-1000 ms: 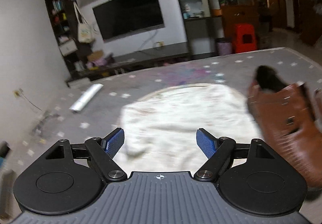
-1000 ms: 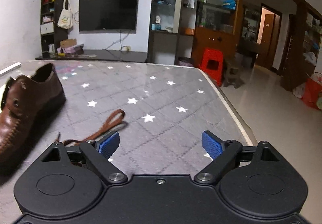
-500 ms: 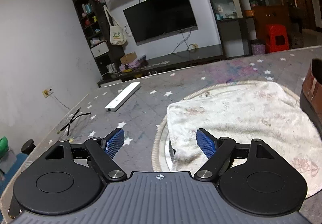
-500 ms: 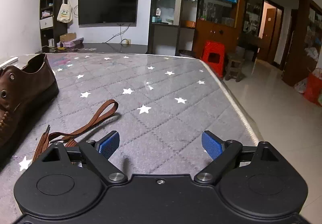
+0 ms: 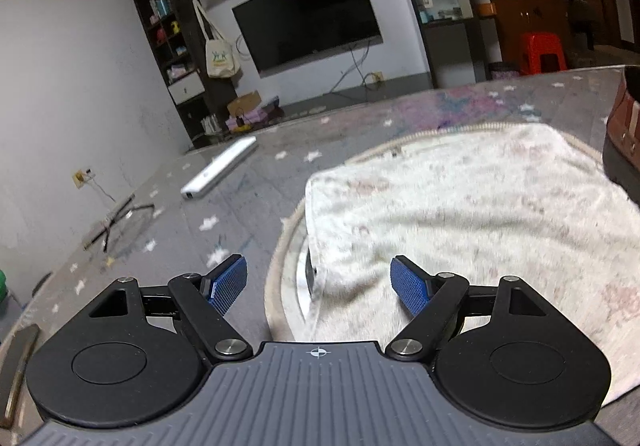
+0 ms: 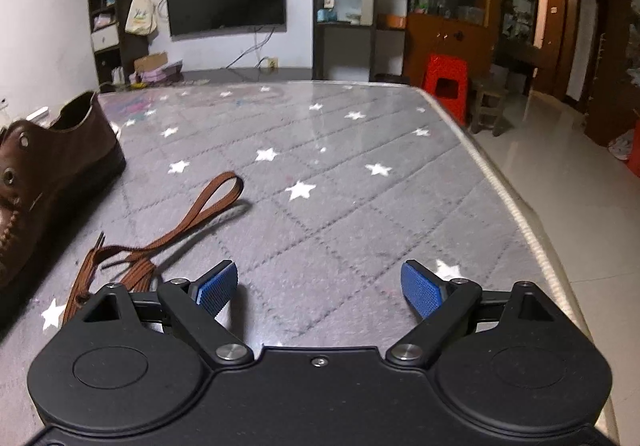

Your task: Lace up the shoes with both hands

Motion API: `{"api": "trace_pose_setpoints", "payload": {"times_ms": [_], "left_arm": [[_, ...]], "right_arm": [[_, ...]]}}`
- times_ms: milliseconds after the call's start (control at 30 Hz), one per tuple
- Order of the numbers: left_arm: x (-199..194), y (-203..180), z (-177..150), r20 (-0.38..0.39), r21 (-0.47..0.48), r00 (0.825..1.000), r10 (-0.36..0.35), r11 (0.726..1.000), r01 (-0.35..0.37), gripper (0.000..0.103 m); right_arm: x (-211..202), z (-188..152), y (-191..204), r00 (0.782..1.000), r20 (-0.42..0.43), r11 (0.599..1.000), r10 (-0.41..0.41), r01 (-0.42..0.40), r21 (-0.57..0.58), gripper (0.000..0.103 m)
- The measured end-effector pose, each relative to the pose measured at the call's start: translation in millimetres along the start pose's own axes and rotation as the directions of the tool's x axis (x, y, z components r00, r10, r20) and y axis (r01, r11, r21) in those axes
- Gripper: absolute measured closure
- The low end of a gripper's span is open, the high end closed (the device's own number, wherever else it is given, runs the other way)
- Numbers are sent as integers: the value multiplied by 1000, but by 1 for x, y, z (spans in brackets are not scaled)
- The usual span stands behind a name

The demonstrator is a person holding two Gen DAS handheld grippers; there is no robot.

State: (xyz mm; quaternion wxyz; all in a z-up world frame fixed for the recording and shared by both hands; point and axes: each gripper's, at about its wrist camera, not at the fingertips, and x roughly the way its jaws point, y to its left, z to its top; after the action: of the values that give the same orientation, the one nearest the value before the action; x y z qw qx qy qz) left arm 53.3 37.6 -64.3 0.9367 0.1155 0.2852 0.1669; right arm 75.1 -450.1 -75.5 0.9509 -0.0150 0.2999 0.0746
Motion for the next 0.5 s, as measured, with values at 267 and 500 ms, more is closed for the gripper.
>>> {"api": "trace_pose_setpoints", "payload": {"times_ms": [267,500], "left_arm": [[10,8,-2,-51,-51,998,-41,998,39,18],[23,32,-7,-109,-197,989,-105,977,82,0]], "right_arm": [[4,-2,1,999,-32,1000,17,-17,-2,0],[8,11,-6,998,-52,1000,29,-29,-6,0]]}}
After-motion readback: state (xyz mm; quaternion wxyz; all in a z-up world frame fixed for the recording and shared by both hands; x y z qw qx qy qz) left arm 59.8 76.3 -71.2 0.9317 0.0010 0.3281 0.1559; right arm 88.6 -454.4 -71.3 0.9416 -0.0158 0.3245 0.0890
